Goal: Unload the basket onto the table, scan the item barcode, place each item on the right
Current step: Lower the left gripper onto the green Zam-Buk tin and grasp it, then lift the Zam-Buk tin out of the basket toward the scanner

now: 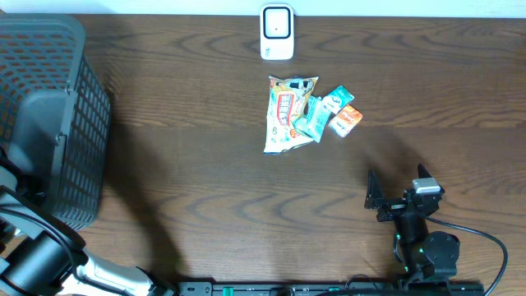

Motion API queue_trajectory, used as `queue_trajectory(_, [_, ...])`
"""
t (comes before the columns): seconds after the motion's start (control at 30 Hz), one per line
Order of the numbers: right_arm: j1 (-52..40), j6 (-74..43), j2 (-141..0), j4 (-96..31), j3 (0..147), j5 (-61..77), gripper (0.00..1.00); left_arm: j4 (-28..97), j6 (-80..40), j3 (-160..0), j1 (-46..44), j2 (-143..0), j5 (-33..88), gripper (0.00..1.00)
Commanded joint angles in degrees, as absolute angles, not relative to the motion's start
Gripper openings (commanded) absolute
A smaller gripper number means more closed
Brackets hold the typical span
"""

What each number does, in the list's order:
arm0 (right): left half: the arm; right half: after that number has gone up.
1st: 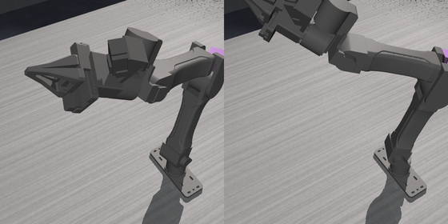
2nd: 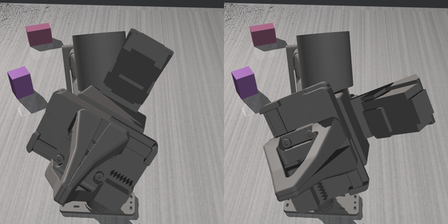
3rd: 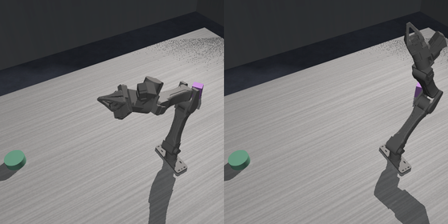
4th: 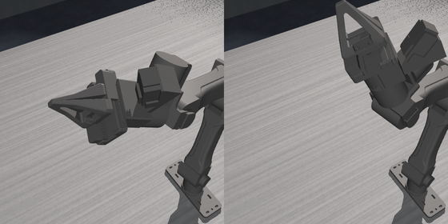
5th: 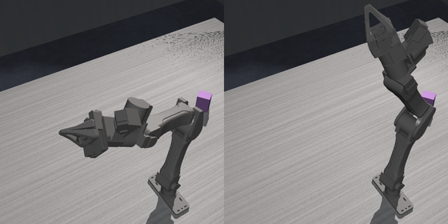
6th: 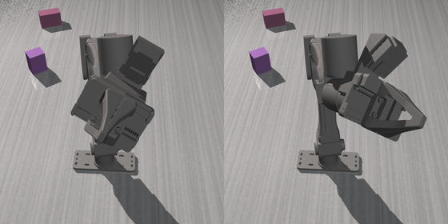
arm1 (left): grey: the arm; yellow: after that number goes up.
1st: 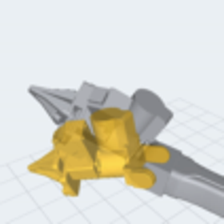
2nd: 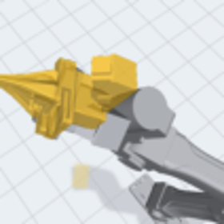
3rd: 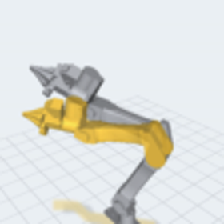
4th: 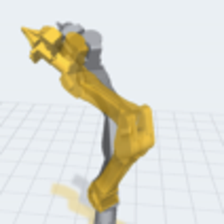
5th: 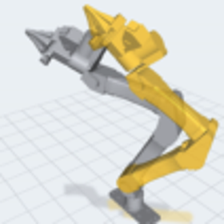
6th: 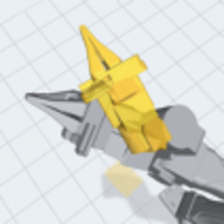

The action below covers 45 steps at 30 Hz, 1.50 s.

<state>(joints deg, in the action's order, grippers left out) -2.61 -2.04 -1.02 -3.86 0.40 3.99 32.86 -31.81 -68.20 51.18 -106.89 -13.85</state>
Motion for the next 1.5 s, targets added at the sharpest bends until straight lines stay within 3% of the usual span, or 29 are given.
queue_trajectory(0.0, [-3.07, -1.19, -0.82, -4.1, 0.32, 3.53, 0.99, 34.68, -31.29, -67.26, 51.46, -108.01, -13.96, 0.57])
queue_trajectory(0.23, [-3.07, -1.19, -0.82, -4.1, 0.32, 3.53, 0.99, 35.27, -31.31, -67.35, 51.46, -102.67, -10.66, 0.45])
queue_trajectory(0.4, [-3.07, -1.19, -0.82, -4.1, 0.32, 3.53, 0.99, 35.38, -31.31, -67.35, 51.46, -96.25, -7.68, 0.22])
queue_trajectory(0.47, [-3.07, -1.19, -0.82, -4.1, 0.32, 3.53, 0.99, 35.55, -31.31, -67.35, 51.46, -93.97, -7.68, 0.19])
queue_trajectory(0.63, [-3.07, -1.19, -0.82, -4.1, 0.32, 3.53, 0.99, 35.99, -31.31, -67.35, 51.46, -90.15, -7.66, 0.19])
queue_trajectory(0.77, [-3.07, -1.19, -0.82, -4.1, 0.32, 3.53, 0.99, 36.8, -31.31, -67.35, 51.46, -89.27, -5.39, 0.12])
queue_trajectory(1.23, [-3.07, -1.19, -0.82, -4.1, 0.32, 3.53, 0.99, 35.16, -36.14, -67.35, 51.07, -80.09, 14.35, 0.11])
queue_trajectory(1.47, [-3.07, -1.19, -0.82, -4.1, 0.32, 3.53, 0.99, 32.14, -36.32, -67.35, 46.0, -74.11, 22.11, 0.11])
